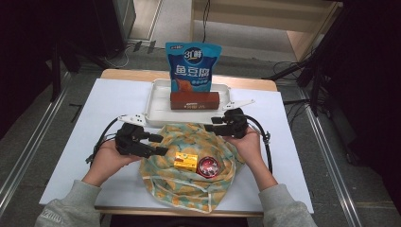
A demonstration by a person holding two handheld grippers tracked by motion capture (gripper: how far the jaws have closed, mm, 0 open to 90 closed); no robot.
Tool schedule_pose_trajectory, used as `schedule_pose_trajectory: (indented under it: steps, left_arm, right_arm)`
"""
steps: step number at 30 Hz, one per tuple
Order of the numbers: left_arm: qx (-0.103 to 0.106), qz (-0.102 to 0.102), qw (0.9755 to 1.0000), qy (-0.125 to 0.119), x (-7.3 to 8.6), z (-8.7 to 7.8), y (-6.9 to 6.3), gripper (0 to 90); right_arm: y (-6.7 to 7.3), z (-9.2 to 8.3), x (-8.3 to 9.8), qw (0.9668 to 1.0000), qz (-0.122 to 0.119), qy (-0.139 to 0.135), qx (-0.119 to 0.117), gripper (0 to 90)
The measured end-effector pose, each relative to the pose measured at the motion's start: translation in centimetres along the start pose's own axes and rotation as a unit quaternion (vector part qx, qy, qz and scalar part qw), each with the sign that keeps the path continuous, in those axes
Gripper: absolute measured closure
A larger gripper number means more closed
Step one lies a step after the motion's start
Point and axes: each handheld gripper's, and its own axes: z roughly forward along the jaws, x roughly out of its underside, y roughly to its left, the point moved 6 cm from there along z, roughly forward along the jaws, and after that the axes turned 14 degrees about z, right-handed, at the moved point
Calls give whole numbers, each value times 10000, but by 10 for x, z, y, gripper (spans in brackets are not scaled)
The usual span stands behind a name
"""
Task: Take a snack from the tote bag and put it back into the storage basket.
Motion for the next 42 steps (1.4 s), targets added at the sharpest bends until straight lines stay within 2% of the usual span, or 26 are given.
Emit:
schedule_pose_trajectory:
  steps: [13,19,28,31,42]
  left_arm:
    - [298,350,9989,12,-14,11,-25,392]
    - [424,424,9982,49,-17,17,-32,391]
    - [546,496,9971,208,-11,30,-35,394]
    - [641,472,9966,203,-10,33,-35,387]
    - [731,567,9955,194,-8,44,-37,364]
  right_arm:
    - [-1,-2,-1,10000,-4,-34,19,497]
    - [-2,-4,-2,10000,11,-47,23,497]
    - [-3,-4,-2,10000,37,-51,42,497]
    - [-4,-4,-2,10000,42,-44,46,497]
    - [0,-5,0,10000,40,-46,-12,496]
